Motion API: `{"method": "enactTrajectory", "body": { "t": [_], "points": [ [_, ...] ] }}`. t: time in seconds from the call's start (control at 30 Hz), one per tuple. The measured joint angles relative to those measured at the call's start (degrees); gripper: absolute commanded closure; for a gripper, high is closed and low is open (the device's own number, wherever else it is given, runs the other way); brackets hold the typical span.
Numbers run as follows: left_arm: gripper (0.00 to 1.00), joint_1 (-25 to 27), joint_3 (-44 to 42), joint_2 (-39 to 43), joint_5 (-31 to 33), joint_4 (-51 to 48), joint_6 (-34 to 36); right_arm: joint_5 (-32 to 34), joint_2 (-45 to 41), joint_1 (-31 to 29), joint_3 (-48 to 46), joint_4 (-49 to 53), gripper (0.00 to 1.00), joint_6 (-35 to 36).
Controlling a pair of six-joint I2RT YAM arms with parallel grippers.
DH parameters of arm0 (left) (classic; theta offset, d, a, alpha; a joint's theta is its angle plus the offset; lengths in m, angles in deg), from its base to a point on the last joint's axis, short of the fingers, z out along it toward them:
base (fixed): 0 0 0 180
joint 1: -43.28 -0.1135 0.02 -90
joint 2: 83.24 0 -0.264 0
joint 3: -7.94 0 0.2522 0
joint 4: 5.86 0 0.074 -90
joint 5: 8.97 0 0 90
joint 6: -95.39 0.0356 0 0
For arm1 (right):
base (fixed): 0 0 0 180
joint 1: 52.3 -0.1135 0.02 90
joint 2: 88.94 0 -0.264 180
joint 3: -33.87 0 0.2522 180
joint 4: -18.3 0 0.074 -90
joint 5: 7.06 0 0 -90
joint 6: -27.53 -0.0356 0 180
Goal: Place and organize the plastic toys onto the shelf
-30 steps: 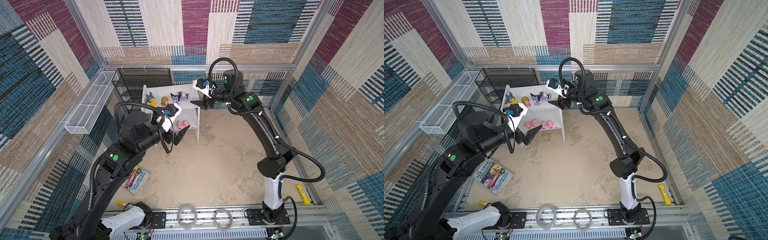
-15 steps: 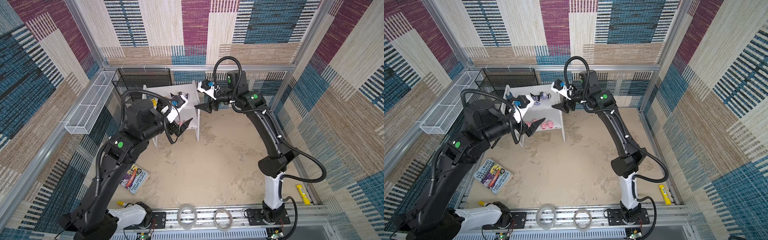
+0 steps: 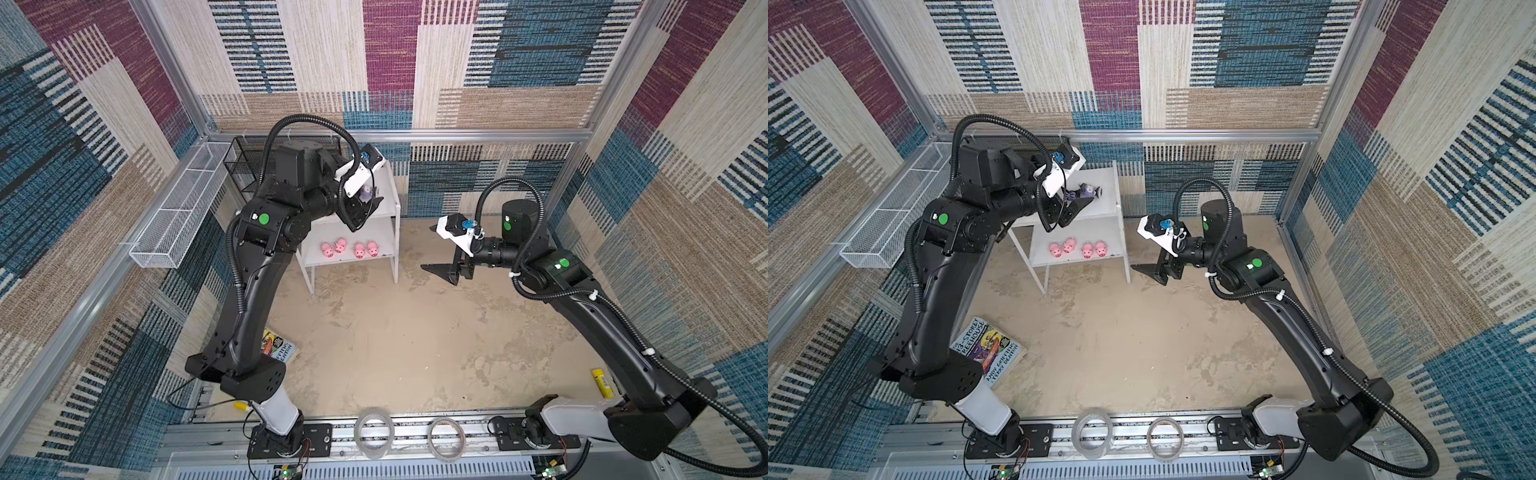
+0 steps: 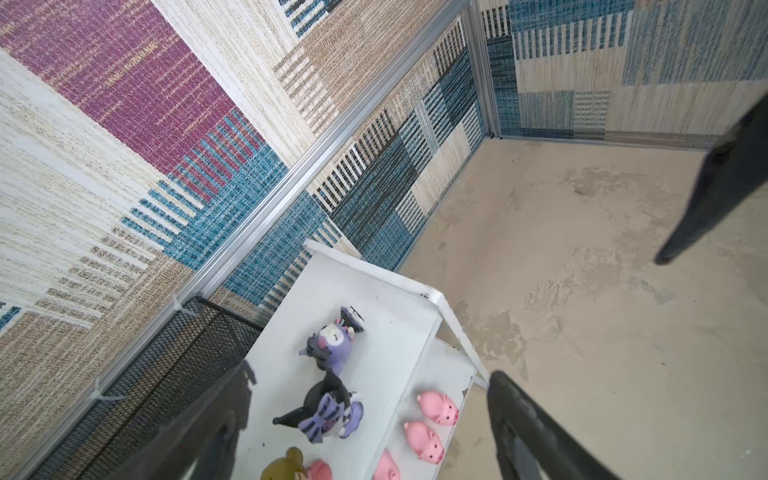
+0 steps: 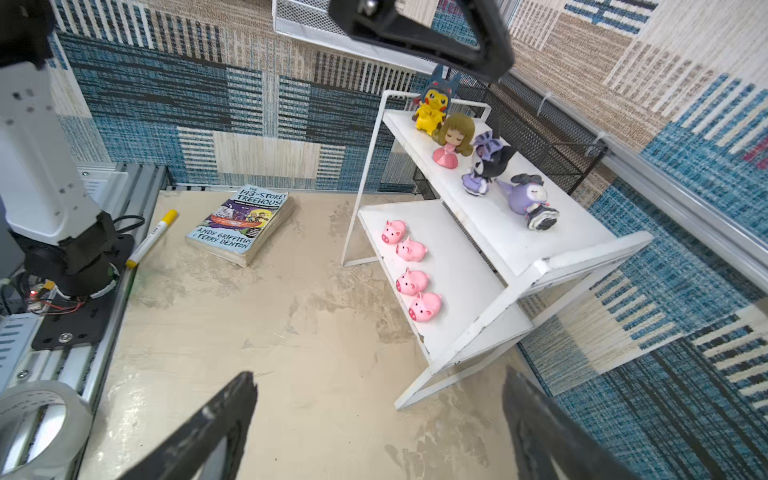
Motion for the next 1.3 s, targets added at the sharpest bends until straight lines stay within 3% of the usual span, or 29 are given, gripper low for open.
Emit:
{"method": "enactTrajectory", "body": {
  "t": [0.43, 0.67, 0.77, 0.87, 1.1, 1.3],
  "points": [
    [0.06, -2.0, 12.6, -10.0, 0.2, -6.4, 6.0, -0.2, -8.8, 0.0, -13.1, -5.7, 0.06, -6.5],
    [0.01, -2.0, 9.4, -7.7, 0.3, -3.6, 5.7, 0.8, -9.1, 0.0, -16.2, -7.5, 0.04, -8.4],
    [0.01, -2.0, 2.8, -2.6, 0.5, -0.3, 4.0, 2.4, -9.2, 0.0, -17.6, -9.5, 0.0, -9.6],
    [0.01, -1.9, -9.2, 5.7, 0.9, 4.7, 1.2, 5.8, -9.7, 0.0, -19.7, -11.3, 0.0, -11.3],
    [0.01, -1.9, -46.7, 31.5, 4.9, 20.4, -6.2, 15.4, -13.0, 0.0, -26.1, -15.0, 0.0, -16.3],
    [0.01, -1.9, -63.8, 46.7, 11.4, 25.3, -13.4, 21.8, -14.9, 0.0, -29.7, -16.8, 0.0, -21.4]
  ]
}}
